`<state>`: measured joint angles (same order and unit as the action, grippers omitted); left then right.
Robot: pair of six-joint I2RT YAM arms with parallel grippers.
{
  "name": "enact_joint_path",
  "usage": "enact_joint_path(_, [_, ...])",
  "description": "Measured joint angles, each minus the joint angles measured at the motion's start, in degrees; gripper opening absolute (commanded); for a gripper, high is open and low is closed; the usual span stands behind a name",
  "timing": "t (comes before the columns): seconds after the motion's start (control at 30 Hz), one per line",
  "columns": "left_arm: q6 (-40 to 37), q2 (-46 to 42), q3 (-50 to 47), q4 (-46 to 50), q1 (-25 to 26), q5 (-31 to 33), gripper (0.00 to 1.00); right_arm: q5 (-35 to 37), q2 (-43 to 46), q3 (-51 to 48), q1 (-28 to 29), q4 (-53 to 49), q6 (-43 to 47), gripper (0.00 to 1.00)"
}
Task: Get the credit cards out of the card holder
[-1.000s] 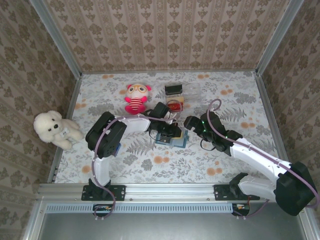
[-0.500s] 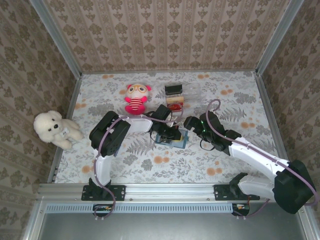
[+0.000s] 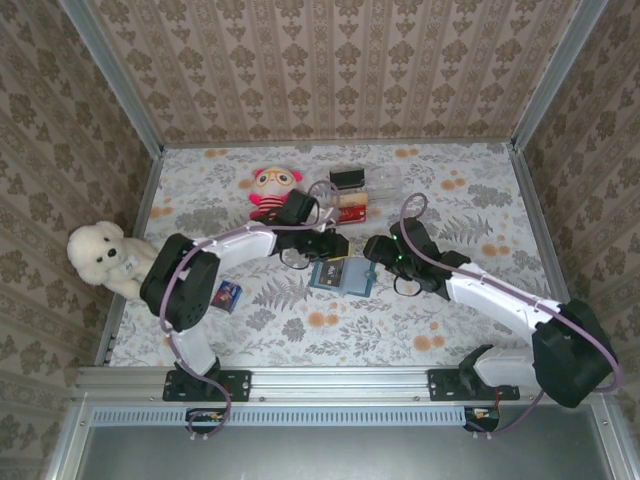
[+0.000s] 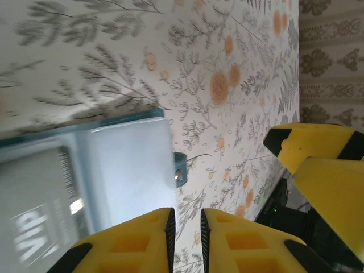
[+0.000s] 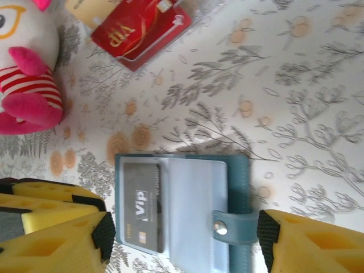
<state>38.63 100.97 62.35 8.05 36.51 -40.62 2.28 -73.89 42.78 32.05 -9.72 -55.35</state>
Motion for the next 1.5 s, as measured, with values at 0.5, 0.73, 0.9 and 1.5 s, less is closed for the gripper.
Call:
enact_joint_path(0.5, [-0.42, -3.50, -8.70, 3.32, -9.55, 4.07, 0.26, -8.39, -20.13, 8.66, 5.29, 3.58, -1.92, 0.24])
enact_joint_path(0.73, [-1.20, -2.58, -8.66, 3.32, -9.09, 4.46, 0.22, -8.79, -23.06, 10.32, 5.92, 3.78, -3.37, 0.22])
enact_joint_path(0.9, [-1.64, -0.72, -7.80, 4.17, -7.17, 4.46, 0.21, -8.81, -24.68, 10.84, 5.92, 3.69, -3.41, 0.20])
enact_joint_path(1.5, [-2.45, 3.85, -4.81, 5.55, -6.16, 4.70, 0.12, -10.10, -27.12, 11.21, 5.92, 4.52, -3.17, 0.19])
